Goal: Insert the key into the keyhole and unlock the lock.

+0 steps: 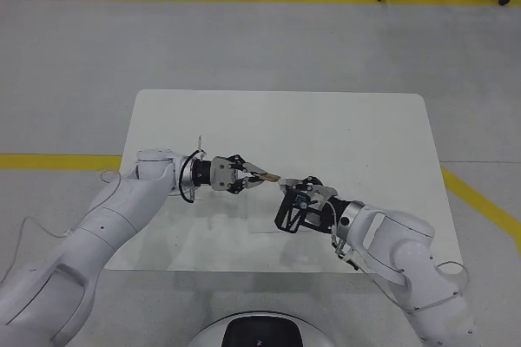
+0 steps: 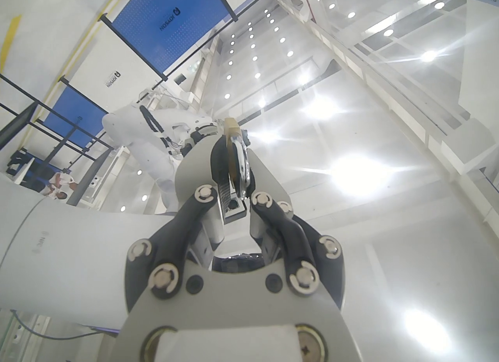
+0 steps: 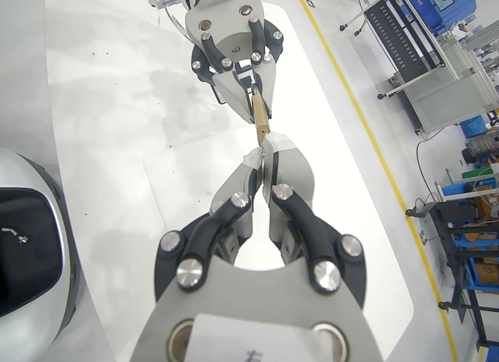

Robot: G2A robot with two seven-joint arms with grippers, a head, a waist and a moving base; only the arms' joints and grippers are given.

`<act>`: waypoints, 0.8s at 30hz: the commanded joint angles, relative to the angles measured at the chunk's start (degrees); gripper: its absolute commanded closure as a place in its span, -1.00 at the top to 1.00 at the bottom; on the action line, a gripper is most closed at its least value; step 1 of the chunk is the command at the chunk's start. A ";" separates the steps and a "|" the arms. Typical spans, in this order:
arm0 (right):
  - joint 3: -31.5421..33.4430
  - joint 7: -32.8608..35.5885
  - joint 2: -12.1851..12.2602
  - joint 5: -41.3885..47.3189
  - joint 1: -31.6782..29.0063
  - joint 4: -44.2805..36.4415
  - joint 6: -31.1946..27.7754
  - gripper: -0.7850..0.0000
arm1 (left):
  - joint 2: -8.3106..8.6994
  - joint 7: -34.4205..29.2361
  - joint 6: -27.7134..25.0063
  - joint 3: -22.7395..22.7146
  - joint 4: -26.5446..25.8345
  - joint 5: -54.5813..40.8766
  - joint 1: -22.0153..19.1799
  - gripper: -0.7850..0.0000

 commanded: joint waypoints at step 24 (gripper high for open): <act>8.24 -9.05 1.41 5.72 -5.24 -1.63 -2.81 -1.00 | 2.07 -5.04 -5.06 14.41 3.87 -11.47 -6.67 -1.00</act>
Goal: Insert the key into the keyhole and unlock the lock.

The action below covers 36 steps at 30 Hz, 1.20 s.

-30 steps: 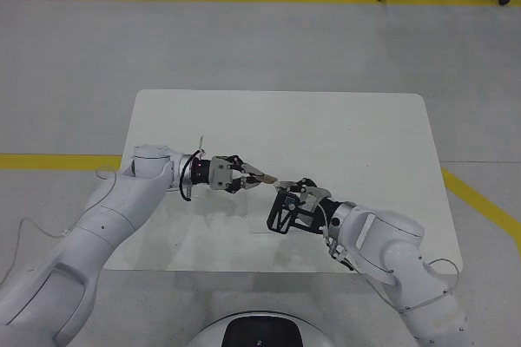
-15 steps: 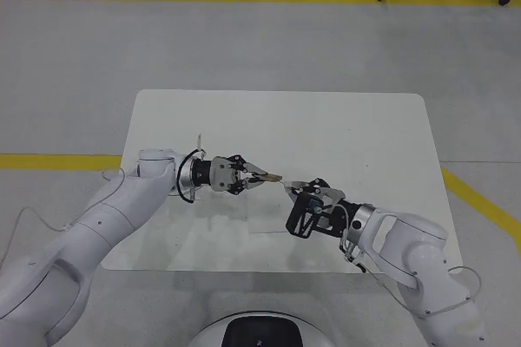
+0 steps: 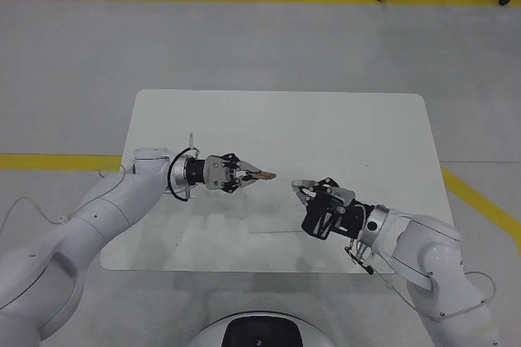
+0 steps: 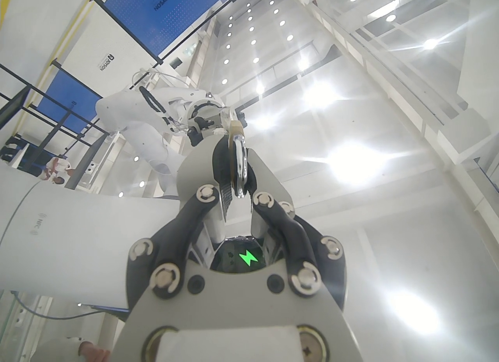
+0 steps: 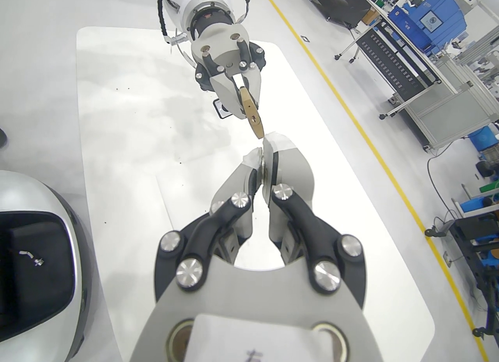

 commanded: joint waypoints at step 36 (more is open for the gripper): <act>22.46 -5.92 2.56 25.37 -10.92 -5.36 -12.63 -1.00 | -2.13 -1.66 -1.62 11.04 -9.64 -27.11 -1.51 -1.00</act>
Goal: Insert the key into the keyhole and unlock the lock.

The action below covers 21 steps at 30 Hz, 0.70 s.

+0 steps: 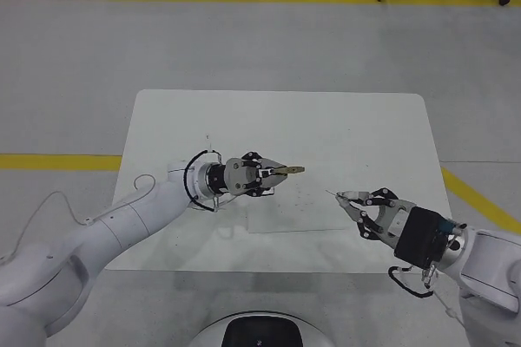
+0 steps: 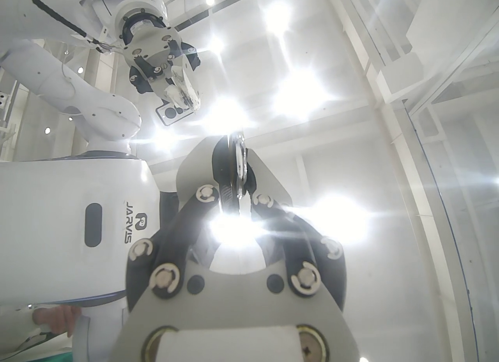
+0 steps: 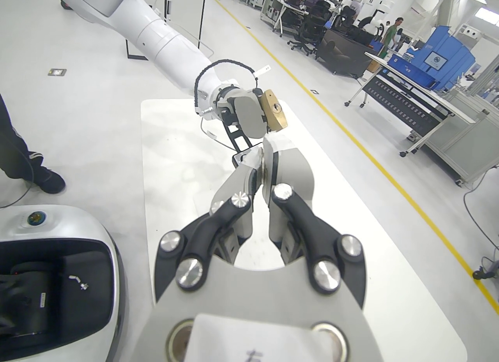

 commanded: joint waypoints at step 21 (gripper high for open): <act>-1.14 0.54 0.28 -6.19 2.42 -2.70 3.17 -1.00 | 1.01 -9.71 -12.78 -5.09 3.33 15.31 2.84 -1.00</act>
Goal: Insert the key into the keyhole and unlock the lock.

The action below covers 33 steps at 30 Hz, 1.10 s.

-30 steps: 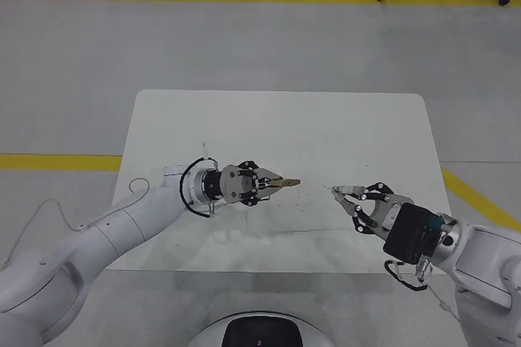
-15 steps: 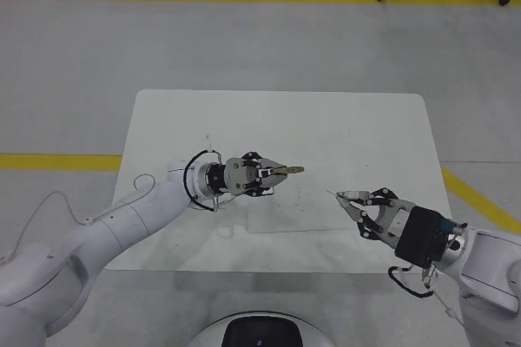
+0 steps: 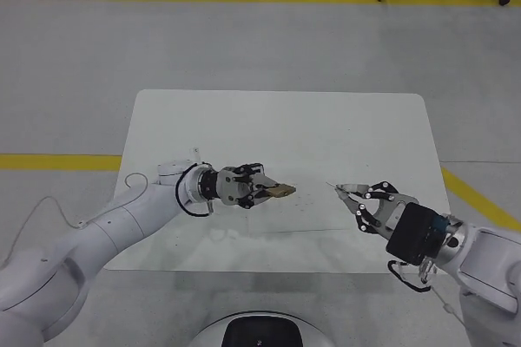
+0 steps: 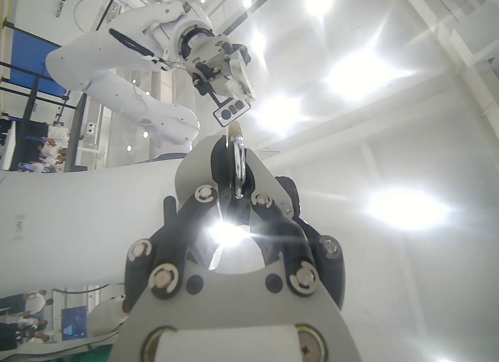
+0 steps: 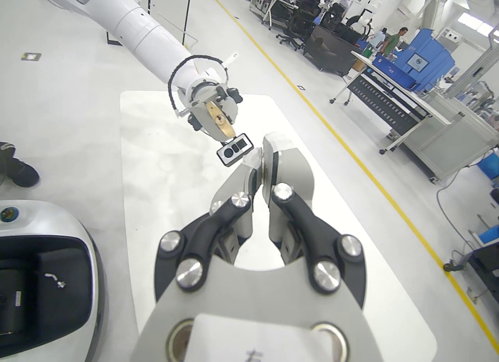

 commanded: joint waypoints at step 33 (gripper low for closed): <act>-13.07 3.04 -0.16 -15.49 6.08 -0.74 10.90 -1.00 | -1.26 2.07 2.50 -10.47 -0.84 0.03 5.22 -1.00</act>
